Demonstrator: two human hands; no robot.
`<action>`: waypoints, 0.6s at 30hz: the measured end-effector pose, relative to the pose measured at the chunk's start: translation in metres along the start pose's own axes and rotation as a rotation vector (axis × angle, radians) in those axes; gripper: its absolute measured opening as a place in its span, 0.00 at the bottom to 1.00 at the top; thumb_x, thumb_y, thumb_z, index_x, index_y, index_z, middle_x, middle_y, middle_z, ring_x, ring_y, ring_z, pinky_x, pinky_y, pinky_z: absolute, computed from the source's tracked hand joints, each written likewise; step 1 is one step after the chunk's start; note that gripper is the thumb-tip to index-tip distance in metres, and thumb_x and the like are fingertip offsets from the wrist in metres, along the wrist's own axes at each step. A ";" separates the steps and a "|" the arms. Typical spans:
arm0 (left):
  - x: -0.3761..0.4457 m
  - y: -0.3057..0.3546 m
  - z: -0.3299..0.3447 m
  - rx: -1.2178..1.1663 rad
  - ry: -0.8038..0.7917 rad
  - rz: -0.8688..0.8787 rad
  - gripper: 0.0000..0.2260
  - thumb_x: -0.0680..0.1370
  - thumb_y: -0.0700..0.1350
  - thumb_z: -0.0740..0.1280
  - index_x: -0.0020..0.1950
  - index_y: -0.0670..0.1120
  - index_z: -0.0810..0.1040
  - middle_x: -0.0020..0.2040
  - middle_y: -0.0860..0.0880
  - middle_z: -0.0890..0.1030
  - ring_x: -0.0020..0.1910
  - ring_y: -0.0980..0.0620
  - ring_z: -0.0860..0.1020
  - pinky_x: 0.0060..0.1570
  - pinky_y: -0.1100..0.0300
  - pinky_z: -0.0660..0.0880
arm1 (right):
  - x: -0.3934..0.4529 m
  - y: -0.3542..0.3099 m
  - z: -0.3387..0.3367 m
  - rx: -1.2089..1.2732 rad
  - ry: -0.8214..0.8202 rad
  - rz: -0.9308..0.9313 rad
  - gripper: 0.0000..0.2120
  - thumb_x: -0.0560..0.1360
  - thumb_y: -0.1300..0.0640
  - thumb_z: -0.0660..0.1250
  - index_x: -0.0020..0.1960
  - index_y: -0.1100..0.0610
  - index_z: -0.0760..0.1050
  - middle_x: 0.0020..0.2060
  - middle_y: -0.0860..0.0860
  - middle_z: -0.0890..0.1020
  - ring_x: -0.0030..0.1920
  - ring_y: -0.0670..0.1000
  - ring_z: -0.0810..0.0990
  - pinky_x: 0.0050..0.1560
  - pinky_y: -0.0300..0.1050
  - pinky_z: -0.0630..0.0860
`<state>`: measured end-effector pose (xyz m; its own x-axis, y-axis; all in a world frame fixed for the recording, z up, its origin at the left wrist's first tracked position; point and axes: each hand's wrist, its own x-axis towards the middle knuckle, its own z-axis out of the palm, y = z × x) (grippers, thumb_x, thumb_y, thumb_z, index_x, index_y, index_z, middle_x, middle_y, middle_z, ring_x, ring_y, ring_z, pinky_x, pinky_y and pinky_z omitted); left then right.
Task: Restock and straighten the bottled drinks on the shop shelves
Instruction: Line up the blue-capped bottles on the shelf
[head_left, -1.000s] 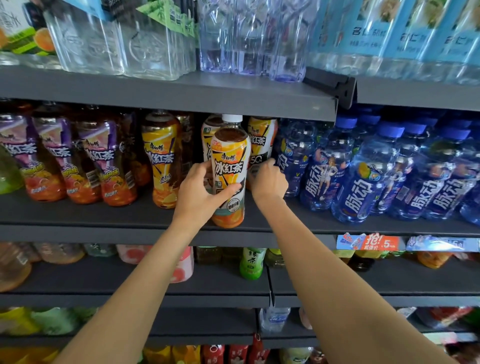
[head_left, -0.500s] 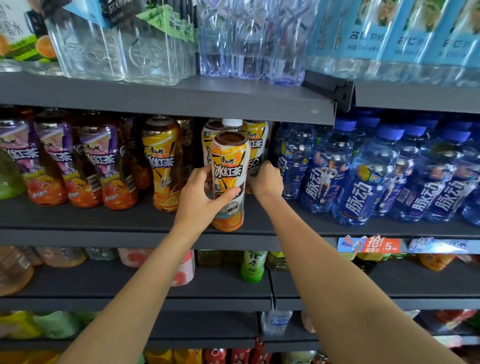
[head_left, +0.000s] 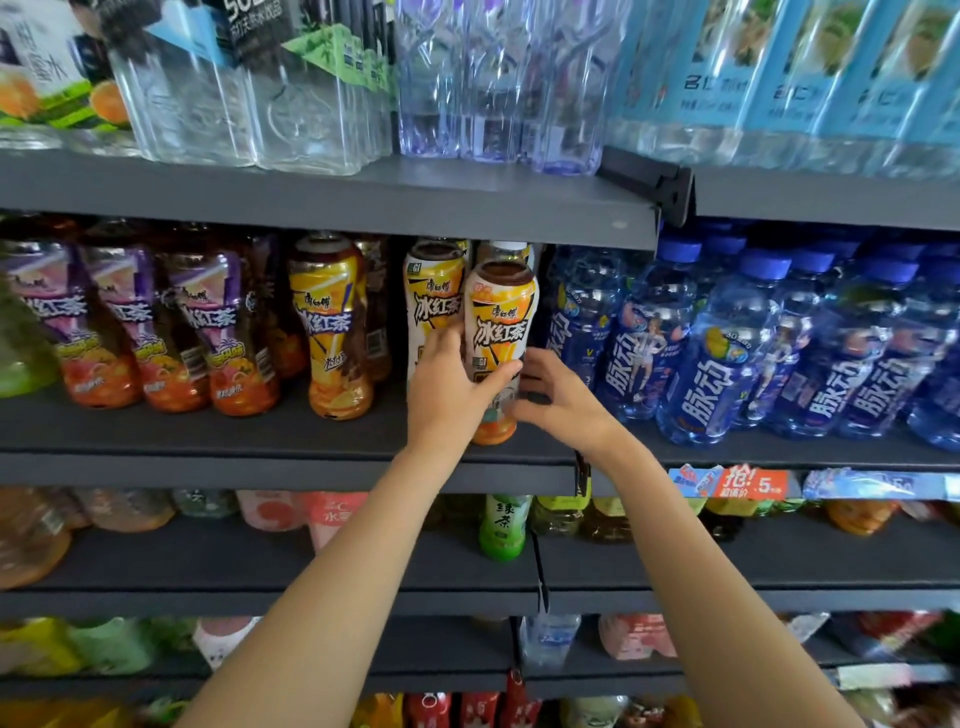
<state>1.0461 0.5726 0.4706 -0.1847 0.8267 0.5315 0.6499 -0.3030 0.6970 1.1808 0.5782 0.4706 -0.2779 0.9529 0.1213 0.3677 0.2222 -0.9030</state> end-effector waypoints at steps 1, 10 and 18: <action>0.001 0.001 0.003 0.017 0.000 -0.002 0.28 0.71 0.56 0.70 0.64 0.42 0.69 0.60 0.45 0.72 0.60 0.47 0.72 0.52 0.58 0.69 | 0.000 0.000 0.005 -0.065 0.029 0.007 0.29 0.71 0.63 0.71 0.68 0.59 0.63 0.57 0.51 0.75 0.57 0.50 0.75 0.55 0.42 0.72; -0.017 -0.043 -0.016 0.033 0.199 -0.104 0.27 0.73 0.47 0.71 0.67 0.39 0.66 0.62 0.41 0.70 0.63 0.45 0.69 0.58 0.65 0.64 | 0.017 0.003 0.025 -0.293 0.335 0.070 0.25 0.70 0.54 0.74 0.61 0.62 0.70 0.56 0.56 0.79 0.55 0.55 0.78 0.47 0.41 0.71; 0.003 -0.057 -0.003 0.155 -0.001 -0.208 0.27 0.73 0.47 0.70 0.68 0.40 0.66 0.62 0.42 0.73 0.63 0.44 0.70 0.59 0.54 0.68 | 0.030 0.003 0.029 -0.349 0.373 0.132 0.23 0.70 0.53 0.73 0.58 0.62 0.70 0.53 0.56 0.80 0.54 0.56 0.78 0.48 0.46 0.72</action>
<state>1.0059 0.5910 0.4338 -0.3259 0.8638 0.3842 0.7033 -0.0500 0.7091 1.1480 0.6013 0.4595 0.1020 0.9719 0.2122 0.6696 0.0907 -0.7372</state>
